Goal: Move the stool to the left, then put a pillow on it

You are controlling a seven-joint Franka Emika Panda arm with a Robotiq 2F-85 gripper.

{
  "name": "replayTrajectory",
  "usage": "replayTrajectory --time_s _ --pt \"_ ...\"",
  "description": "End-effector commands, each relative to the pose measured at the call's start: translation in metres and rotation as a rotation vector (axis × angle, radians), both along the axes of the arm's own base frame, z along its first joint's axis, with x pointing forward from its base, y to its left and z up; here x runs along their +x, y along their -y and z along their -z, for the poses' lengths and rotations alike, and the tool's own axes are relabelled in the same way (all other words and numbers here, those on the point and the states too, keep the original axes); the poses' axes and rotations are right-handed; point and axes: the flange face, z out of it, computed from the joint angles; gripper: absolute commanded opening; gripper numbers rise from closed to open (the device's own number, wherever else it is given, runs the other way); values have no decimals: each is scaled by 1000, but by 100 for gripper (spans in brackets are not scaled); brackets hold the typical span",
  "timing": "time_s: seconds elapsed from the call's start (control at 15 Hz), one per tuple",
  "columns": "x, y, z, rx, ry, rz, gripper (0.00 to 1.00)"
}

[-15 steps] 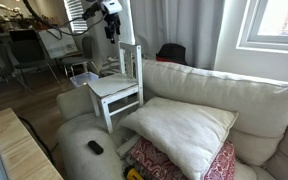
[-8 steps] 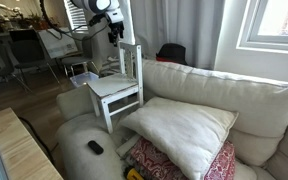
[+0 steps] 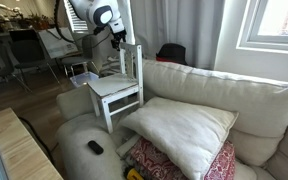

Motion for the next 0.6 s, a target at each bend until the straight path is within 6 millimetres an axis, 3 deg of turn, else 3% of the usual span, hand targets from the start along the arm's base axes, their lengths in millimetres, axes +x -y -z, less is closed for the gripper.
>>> replayTrajectory --time_s 0.0,0.2,0.27,0.33,0.53 --pt "16 -4 16 29 51 95 100" --pt "22 -4 26 29 56 136 100" --pt "24 -4 30 32 57 150 94" --pt "26 -4 34 40 70 161 74" --pt "31 -5 35 77 92 193 49"
